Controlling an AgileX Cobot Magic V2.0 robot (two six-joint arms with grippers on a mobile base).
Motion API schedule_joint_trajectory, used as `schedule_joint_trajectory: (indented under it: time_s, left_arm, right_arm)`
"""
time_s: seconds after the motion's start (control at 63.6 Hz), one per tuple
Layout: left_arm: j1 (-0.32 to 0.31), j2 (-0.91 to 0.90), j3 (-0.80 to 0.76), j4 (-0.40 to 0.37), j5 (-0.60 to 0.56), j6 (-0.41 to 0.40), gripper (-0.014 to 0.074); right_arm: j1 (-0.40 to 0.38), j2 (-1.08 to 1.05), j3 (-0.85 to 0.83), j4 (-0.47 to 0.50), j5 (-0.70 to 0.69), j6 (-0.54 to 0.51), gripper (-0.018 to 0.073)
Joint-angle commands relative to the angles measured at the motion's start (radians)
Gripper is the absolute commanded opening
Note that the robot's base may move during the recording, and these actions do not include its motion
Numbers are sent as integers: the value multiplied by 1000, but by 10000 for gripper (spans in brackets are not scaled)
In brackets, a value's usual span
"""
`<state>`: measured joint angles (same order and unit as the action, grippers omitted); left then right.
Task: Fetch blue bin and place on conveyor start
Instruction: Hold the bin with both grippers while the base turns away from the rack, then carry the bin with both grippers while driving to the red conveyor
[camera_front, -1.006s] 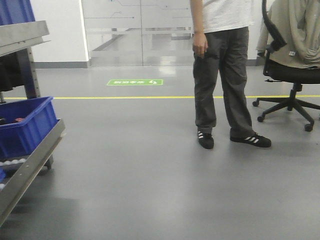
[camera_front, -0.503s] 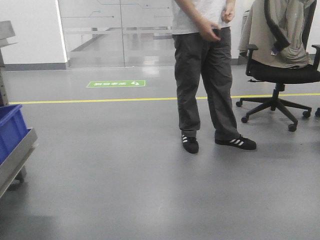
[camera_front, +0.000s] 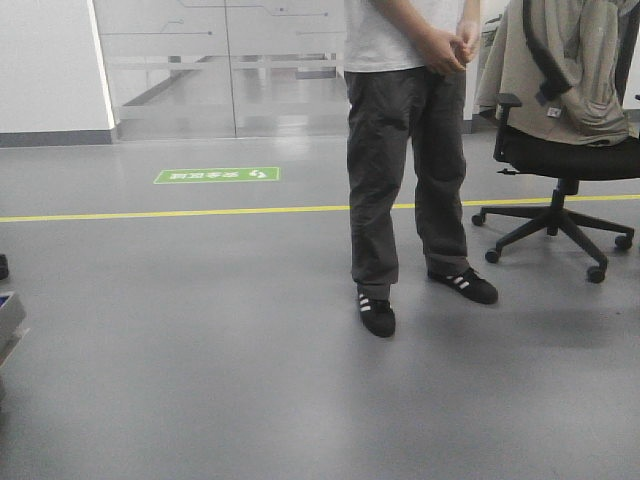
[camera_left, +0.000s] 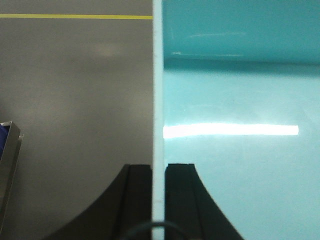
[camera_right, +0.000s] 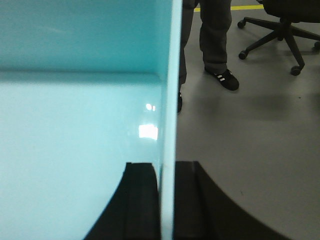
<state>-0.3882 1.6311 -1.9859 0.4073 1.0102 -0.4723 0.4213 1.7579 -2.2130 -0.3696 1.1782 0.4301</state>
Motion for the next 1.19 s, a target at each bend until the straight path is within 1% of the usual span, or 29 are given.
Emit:
schedule_joint_trajectory:
  time_s: [0.0, 1.179]
  left_arm:
    - [-13, -9, -9, -15, -66, 4, -111]
    - [-13, -9, -9, -15, -66, 4, -111]
  right_arm:
    - [8, -12, -8, 5, -49, -9, -163]
    - [8, -12, -8, 5, -74, -9, -163]
